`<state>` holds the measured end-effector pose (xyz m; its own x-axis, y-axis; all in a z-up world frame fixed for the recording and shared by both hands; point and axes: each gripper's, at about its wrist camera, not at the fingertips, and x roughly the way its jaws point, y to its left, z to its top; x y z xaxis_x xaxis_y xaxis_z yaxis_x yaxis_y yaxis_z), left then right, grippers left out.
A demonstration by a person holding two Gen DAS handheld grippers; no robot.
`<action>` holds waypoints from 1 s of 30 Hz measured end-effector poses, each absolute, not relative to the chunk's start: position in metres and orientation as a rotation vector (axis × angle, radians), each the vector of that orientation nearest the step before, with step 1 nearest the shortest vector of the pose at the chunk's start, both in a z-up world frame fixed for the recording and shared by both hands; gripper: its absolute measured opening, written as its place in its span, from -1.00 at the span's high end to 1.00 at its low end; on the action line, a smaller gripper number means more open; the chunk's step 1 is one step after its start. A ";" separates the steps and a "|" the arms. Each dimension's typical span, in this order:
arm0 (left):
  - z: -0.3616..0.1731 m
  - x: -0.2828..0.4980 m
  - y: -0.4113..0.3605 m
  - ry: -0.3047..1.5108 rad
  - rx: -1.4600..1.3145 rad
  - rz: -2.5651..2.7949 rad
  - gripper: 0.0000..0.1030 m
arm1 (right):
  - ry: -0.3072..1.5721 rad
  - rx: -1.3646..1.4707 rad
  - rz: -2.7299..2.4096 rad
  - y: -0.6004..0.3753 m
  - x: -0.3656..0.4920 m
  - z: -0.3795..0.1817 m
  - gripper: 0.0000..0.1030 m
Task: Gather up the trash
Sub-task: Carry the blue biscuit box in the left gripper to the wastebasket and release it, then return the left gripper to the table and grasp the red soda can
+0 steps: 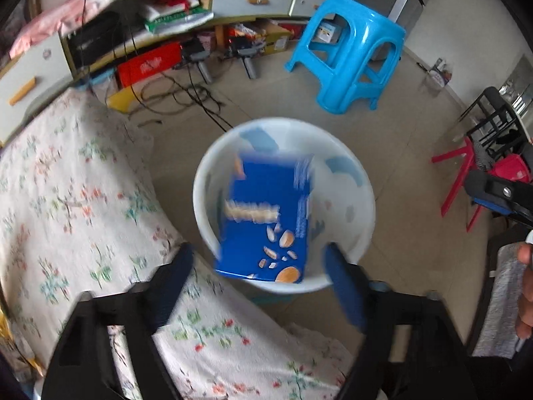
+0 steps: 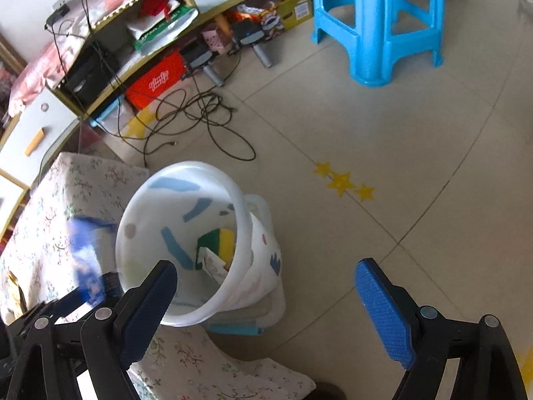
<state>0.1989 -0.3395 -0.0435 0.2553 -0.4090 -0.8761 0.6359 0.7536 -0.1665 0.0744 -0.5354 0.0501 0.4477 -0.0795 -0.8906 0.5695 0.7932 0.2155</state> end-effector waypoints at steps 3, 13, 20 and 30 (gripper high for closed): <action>-0.035 0.199 -0.337 1.080 0.237 -0.698 -0.75 | 1.034 0.536 -0.423 -0.535 0.073 0.052 -0.77; 0.003 0.168 -0.260 1.027 0.168 -0.643 -0.89 | 1.006 0.508 -0.364 -0.509 0.072 0.067 -0.81; 0.020 0.149 -0.181 1.010 0.131 -0.558 -0.90 | 0.986 0.441 -0.259 -0.454 0.084 0.081 -0.85; 0.018 0.134 -0.069 1.059 0.073 -0.442 -0.90 | 1.014 0.331 -0.148 -0.378 0.100 0.078 -0.85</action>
<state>0.1340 -0.0692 0.0176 0.4112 -0.3164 -0.8549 0.3852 0.9103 -0.1517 0.1005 -0.3776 0.0785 0.5234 0.0309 -0.8515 0.2732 0.9405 0.2021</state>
